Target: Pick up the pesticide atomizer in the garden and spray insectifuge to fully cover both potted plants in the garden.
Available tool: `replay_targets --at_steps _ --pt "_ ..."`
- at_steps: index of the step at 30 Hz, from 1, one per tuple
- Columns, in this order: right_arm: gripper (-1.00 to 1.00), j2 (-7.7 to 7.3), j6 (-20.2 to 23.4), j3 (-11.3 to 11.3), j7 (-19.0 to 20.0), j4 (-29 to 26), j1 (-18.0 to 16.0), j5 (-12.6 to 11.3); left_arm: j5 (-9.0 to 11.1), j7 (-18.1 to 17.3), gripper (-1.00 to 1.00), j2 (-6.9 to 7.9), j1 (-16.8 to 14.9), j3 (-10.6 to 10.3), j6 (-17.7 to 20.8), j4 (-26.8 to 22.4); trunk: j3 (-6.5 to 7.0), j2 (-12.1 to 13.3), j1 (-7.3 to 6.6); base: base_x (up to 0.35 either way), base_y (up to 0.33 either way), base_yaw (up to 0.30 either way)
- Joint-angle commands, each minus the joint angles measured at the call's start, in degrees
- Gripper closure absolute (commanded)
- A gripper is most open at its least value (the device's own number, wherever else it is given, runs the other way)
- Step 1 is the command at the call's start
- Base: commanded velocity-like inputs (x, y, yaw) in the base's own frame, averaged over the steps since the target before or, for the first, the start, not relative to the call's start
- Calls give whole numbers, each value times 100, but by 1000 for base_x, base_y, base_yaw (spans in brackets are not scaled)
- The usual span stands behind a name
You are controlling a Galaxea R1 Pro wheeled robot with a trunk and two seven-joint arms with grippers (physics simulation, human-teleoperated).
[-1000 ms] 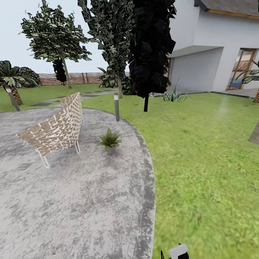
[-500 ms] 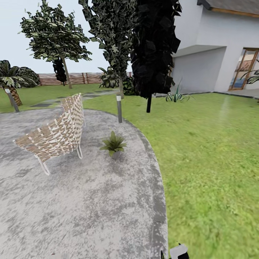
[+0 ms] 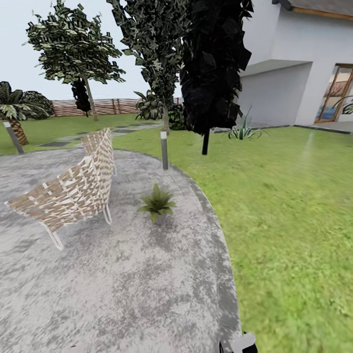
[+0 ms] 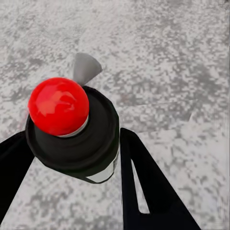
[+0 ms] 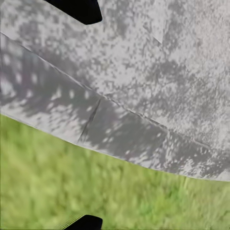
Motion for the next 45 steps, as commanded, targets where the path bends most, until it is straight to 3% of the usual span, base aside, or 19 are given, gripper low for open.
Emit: replay_targets --at_steps 1,17,45 --pt "-100 1 -5 -36 -39 4 -7 59 -48 -12 100 -1 -6 43 -22 6 -5 16 10 339 0 0" --pt "-100 1 -5 -36 -39 4 -7 59 -48 -12 100 0 -6 43 -22 6 -5 16 10 339 0 200" --pt "-100 6 -5 -36 -39 4 -7 59 -57 -12 100 3 -6 43 -22 85 -5 16 10 339 10 -42"
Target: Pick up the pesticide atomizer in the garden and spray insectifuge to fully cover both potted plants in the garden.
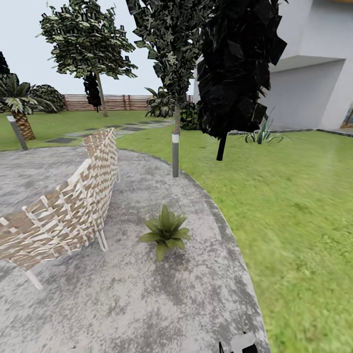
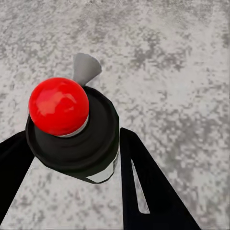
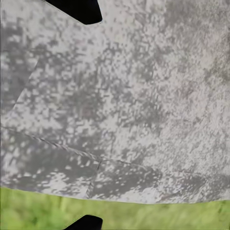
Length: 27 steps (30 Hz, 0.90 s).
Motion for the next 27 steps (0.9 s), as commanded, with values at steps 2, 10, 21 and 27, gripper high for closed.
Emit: replay_targets --at_steps 2,10,21,27 --pt "-100 -2 -5 -30 -40 4 -3 62 -47 -12 100 0 -5 49 -22 6 -5 -2 2 339 106 -93" --pt "-100 0 -5 -30 -40 4 -3 62 -47 -12 100 -2 -5 42 -22 6 -5 -2 2 339 110 -122" --pt "-100 13 2 -30 -38 1 -3 57 -60 -24 100 -5 -5 -3 -36 -20 -5 -2 2 177 61 -3" --pt "-100 10 13 16 278 -35 -3 124 -690 -436 100 34 -72 -1339 -21 -79 -5 -2 2 1 1 0"
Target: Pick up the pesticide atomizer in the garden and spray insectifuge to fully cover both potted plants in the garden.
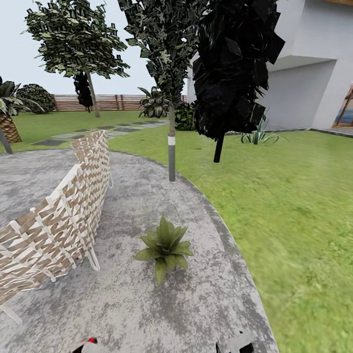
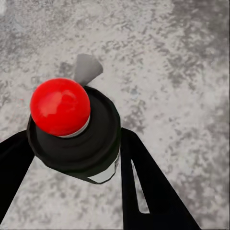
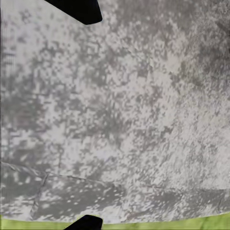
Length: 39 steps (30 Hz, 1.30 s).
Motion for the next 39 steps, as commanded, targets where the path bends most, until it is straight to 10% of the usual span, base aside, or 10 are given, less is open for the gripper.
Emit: replay_targets --at_steps 1,5,9,11,21,36,37,39 --pt "-100 -6 -5 2 187 -45 -3 81 -113 -280 100 8 -19 -196 6 -6 -5 -2 -1 0 0 0" --pt "-100 -48 111 87 2259 -1049 -63 171 -391 -1687 100 27 -172 -932 38 -246 -5 -2 -1 0 0 0" --pt "-100 -68 406 103 4612 -2322 -138 187 -861 -3391 100 134 -648 -1206 226 -631 -5 -2 -1 0 0 0" --pt "-100 -112 443 105 5199 -2678 -190 189 -1271 -4140 100 162 -849 -1237 417 -715 -5 -2 -1 0 0 0" --pt "-100 8 460 -1 5168 -2345 -42 199 -1557 -4327 100 330 -876 -1300 334 -751 -4 -2 -1 0 0 0" --pt "-100 379 443 194 5220 -1862 -299 181 -2006 -4804 100 -134 -1024 -1299 725 -1233 -4 -2 -1 0 0 0" --pt "-100 617 443 785 5220 -1666 -525 177 -2699 -6831 100 -340 -1116 -1302 969 -1673 -4 -2 -1 0 0 0" --pt "-100 617 443 837 5243 -1664 -592 174 -2865 -6838 100 -348 -1176 -1329 1090 -1685 -4 -2 -1 0 0 0"
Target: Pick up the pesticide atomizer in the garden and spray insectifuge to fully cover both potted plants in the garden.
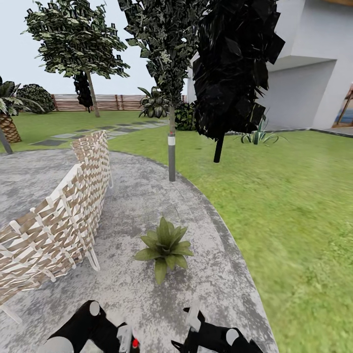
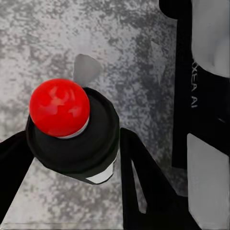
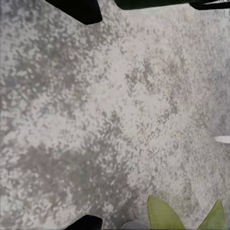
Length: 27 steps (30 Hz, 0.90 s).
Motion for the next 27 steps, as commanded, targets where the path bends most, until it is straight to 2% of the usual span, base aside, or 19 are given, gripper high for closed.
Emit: replay_targets --at_steps 1,2,5,6,12,17,19,22,27 --pt "-100 5 -23 -38 103 -7 -16 45 -138 -20 100 -11 -33 40 28 -4 -6 -2 -1 0 0 0" --pt "-100 5 -23 -30 301 -8 -27 44 -262 -26 100 -18 -57 32 137 -3 -6 -2 -1 0 0 0" --pt "-100 5 -23 -26 707 -20 -36 39 -415 -33 100 -32 -80 33 236 -4 -6 -2 -1 0 0 0" --pt "100 5 -23 -27 753 -23 -37 38 -430 -34 100 -36 -84 34 245 -6 -6 -2 -1 0 0 0" --pt "100 5 -23 -31 841 -34 -38 35 -446 -31 100 -154 -180 33 288 -143 -6 -2 -1 0 0 0" --pt "100 5 -16 -31 860 -330 -38 27 -457 -14 100 -448 -333 37 342 -211 -6 -2 -1 0 0 0" --pt "100 5 -13 -31 860 -349 -38 23 -457 -15 100 -510 -383 39 490 -213 -6 -2 -1 0 0 0" --pt "100 5 -6 -31 861 -356 -38 20 -460 21 100 -538 -404 42 626 -210 -6 -2 -1 0 0 0" --pt "100 5 3 -27 861 -350 -130 18 -473 46 100 -528 -402 30 647 -207 -6 -2 -1 0 0 0"
